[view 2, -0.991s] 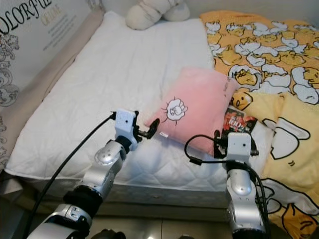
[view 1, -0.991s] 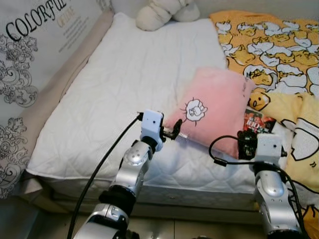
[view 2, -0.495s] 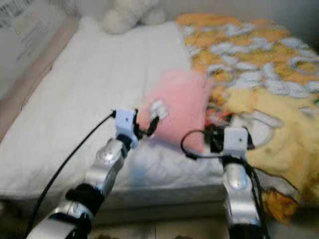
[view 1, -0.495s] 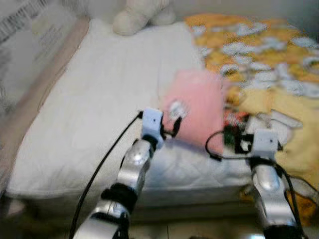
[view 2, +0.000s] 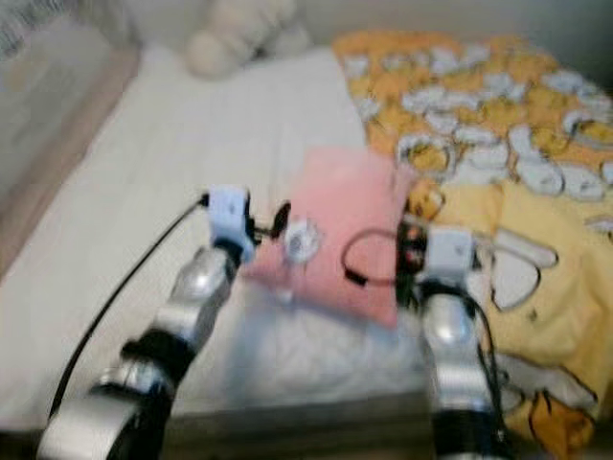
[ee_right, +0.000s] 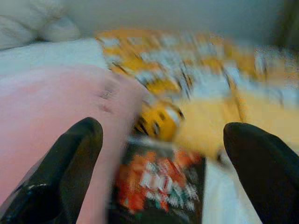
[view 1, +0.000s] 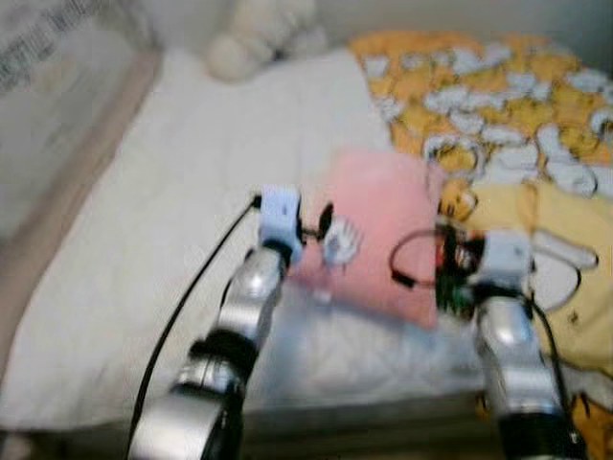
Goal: Clean up the room
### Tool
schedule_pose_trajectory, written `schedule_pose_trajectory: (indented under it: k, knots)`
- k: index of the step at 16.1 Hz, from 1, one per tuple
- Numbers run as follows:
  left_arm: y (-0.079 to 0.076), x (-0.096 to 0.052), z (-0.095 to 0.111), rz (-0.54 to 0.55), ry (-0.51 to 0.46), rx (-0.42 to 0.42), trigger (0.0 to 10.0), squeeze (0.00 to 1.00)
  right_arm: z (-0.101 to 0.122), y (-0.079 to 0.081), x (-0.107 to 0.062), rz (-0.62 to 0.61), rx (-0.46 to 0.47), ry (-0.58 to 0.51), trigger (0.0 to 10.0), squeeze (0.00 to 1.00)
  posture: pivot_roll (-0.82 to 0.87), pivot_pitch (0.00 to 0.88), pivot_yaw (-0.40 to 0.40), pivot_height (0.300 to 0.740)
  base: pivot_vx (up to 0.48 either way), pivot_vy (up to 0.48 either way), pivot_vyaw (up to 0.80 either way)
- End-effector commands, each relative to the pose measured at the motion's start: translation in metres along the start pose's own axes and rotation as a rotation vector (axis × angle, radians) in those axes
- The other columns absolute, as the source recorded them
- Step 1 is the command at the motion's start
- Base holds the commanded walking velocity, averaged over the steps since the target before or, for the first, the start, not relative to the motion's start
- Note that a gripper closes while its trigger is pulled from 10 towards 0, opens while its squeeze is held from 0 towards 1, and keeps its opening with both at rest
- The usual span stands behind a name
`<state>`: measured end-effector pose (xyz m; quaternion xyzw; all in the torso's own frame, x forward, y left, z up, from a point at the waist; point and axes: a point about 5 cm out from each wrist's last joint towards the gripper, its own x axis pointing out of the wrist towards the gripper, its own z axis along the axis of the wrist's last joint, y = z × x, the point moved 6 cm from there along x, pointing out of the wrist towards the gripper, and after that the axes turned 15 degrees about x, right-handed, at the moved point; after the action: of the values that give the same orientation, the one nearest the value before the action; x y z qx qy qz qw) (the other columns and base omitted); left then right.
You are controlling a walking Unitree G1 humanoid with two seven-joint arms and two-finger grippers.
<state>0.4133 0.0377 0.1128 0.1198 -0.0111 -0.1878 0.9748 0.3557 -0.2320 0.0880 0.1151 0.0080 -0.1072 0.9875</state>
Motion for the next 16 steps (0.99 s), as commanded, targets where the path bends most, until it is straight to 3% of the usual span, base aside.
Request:
schedule_pose_trajectory:
  k: [1,4,7,8,11,14,16]
  knots:
    - [-0.004,0.014,0.019,-0.045,-0.007,0.048,10.0,0.0,0.003,-0.017,0.009,-0.049,0.105,0.039,10.0,0.0,-0.1,0.0,0.058,0.74,0.0,0.0,0.0]
    - [-0.01,0.025,0.021,-0.171,0.086,0.054,10.0,0.0,0.009,-0.016,0.03,-0.047,0.213,0.078,10.0,0.0,-0.1,0.0,0.063,0.74,0.0,0.0,0.0]
    - [-0.009,0.028,0.013,-0.164,0.193,0.028,10.0,0.0,0.003,-0.008,0.036,-0.018,0.235,0.137,10.0,0.0,-0.12,0.0,0.038,0.74,0.0,0.0,0.0]
    - [-0.009,0.027,0.008,-0.155,0.215,0.011,10.0,0.0,0.002,0.0,0.034,0.024,0.227,0.143,10.0,0.0,-0.13,0.0,0.043,0.74,0.0,0.0,0.0]
    - [-0.008,0.026,0.003,-0.142,0.232,0.013,10.0,0.0,-0.006,0.004,0.028,0.054,0.222,0.182,10.0,0.0,-0.14,0.0,0.046,0.74,0.0,0.0,0.0]
    - [-0.001,0.024,-0.004,-0.08,0.254,0.001,10.0,0.0,-0.016,0.009,0.026,0.077,0.163,0.216,10.0,0.0,-0.16,0.062,0.04,0.74,0.0,0.0,0.0]
    - [-0.001,0.024,-0.004,-0.064,0.249,0.006,10.0,0.0,-0.01,0.009,0.029,0.078,0.118,0.197,10.0,0.0,-0.17,0.084,0.036,0.74,0.0,0.0,0.0]
